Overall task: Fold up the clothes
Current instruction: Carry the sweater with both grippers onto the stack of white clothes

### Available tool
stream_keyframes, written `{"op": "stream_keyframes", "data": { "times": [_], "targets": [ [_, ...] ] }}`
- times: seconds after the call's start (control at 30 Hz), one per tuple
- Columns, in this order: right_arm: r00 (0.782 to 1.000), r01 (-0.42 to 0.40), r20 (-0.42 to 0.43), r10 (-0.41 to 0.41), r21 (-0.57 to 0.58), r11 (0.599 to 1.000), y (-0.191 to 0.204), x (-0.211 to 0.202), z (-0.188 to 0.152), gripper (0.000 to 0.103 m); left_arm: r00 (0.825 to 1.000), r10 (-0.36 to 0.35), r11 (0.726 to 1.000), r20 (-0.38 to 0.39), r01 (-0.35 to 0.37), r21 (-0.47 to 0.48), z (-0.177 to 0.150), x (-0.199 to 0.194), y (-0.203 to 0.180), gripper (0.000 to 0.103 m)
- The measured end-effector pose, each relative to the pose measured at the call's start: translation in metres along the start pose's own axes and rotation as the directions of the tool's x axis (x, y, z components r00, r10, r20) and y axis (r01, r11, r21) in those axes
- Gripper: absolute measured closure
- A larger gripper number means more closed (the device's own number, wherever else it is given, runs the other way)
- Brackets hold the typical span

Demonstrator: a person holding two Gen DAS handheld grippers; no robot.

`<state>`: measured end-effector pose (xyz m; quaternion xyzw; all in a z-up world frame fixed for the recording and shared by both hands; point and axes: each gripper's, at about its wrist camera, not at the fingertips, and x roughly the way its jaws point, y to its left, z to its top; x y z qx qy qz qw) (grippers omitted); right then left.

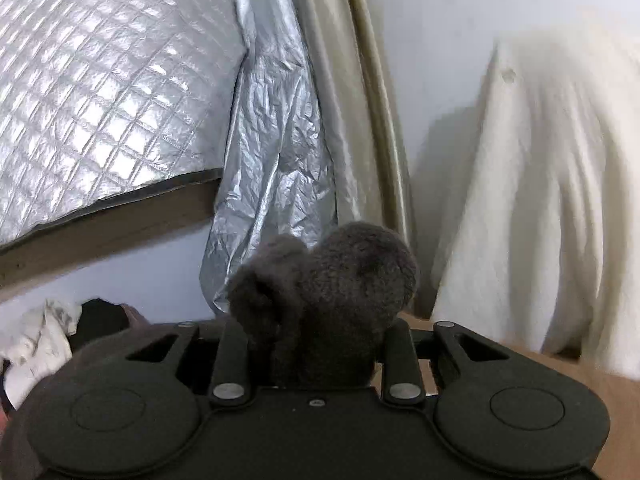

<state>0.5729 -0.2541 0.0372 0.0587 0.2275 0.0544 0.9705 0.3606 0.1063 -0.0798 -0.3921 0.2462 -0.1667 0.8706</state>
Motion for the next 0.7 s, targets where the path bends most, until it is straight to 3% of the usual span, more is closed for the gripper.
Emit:
{"op": "stream_keyframes", "data": {
  "times": [0.03,0.07,0.1,0.17,0.3,0.4,0.47,0.53,0.7],
  "targets": [
    [0.992,0.078,-0.101,-0.078,-0.004,0.997,-0.002,0.013,-0.005,0.039,1.000,0.005,1.000,0.002,-0.005,0.015,-0.001,0.000,-0.005,0.041],
    [0.972,0.149,-0.181,-0.149,-0.010,0.989,-0.003,0.022,-0.011,0.037,1.000,0.019,0.999,0.009,-0.019,0.044,-0.001,0.001,-0.010,0.041],
    [0.961,0.196,-0.201,-0.191,0.003,0.981,-0.004,0.020,-0.017,0.037,0.999,0.046,0.995,0.027,-0.049,0.091,-0.002,0.000,-0.017,0.041],
    [0.957,0.250,-0.167,-0.237,0.062,0.966,-0.003,0.004,-0.023,0.027,0.994,0.090,0.980,0.065,-0.100,0.173,-0.004,0.000,-0.027,0.040],
    [0.943,0.328,-0.089,-0.322,0.074,0.942,0.007,-0.032,-0.023,0.025,0.990,0.079,0.988,0.115,-0.094,0.126,-0.002,0.000,-0.028,0.040],
    [0.961,0.277,-0.021,-0.276,0.061,0.959,0.019,-0.063,-0.014,0.025,0.987,0.061,0.994,0.146,-0.073,0.078,0.003,-0.004,-0.026,0.039],
    [0.986,0.164,-0.048,-0.160,0.085,0.983,0.024,-0.073,-0.011,0.025,0.985,0.049,0.997,0.167,-0.058,0.046,0.006,-0.007,-0.025,0.039],
    [0.995,0.051,-0.095,-0.039,0.126,0.991,0.027,-0.078,-0.010,0.025,0.981,0.039,0.999,0.188,-0.042,0.014,0.009,-0.009,-0.024,0.039],
    [0.985,0.090,-0.164,-0.046,0.277,0.957,0.003,-0.074,-0.030,0.023,0.969,0.014,0.999,0.248,-0.004,-0.039,0.019,-0.016,-0.023,0.028]
  ]
}}
